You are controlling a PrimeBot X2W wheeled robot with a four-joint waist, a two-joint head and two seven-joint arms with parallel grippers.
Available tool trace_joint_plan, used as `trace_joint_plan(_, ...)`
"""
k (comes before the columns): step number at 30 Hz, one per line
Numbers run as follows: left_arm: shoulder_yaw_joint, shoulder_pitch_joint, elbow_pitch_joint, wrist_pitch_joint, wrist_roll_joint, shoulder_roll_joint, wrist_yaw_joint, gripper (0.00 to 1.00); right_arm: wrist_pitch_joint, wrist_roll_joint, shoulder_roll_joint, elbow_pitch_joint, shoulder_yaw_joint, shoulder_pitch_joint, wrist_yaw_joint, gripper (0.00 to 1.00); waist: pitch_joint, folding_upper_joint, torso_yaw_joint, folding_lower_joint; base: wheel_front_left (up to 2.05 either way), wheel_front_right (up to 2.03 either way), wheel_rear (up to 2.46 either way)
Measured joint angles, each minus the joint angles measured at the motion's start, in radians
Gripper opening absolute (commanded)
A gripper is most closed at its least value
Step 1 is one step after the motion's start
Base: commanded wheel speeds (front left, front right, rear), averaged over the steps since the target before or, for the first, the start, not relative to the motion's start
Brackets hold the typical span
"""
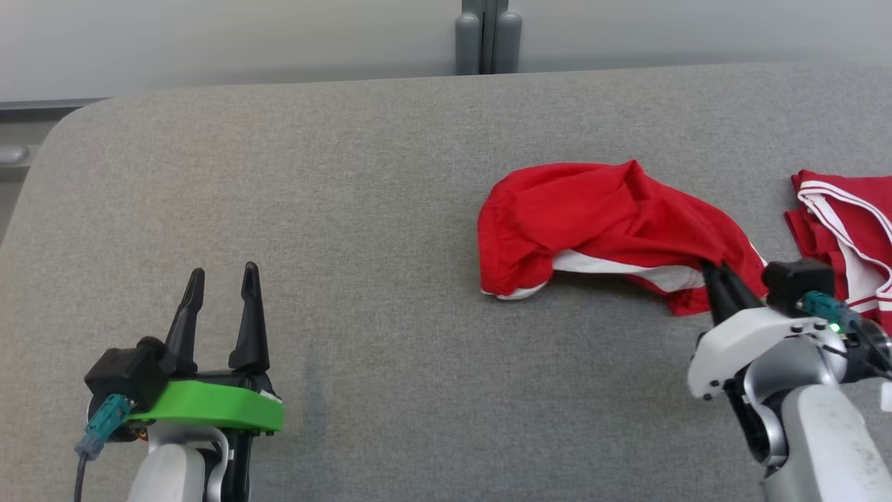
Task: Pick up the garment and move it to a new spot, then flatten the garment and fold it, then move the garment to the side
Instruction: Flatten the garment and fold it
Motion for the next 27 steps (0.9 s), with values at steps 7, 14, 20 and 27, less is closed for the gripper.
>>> trace_joint_plan(7,-0.011,-0.003,0.000,0.000,-0.007,-0.002,0.000,1.00,0.161,-0.060,-0.051,-0.088,-0.083,0.012,0.000,0.16,0.008,0.0000,-0.003,0.0000,0.00,0.00,0.00)
trace_joint_plan(14,-0.015,-0.004,0.005,0.000,-0.010,-0.002,0.000,1.00,0.154,-0.148,-0.064,-0.045,-0.162,-0.001,0.000,1.00,0.005,0.0000,0.018,0.0000,0.00,0.00,0.00)
trace_joint_plan(20,-0.003,0.003,0.006,0.000,-0.010,-0.002,0.000,1.00,-0.012,-0.181,-0.030,-0.101,-0.174,0.031,0.000,1.00,-0.014,0.0000,0.023,0.0000,0.00,0.00,0.00)
trace_joint_plan(27,0.009,0.017,0.002,0.000,-0.006,0.002,0.000,1.00,-0.219,-0.134,-0.013,-0.087,-0.054,0.078,0.000,1.00,-0.030,0.0000,0.000,-0.0001,0.00,0.00,0.00)
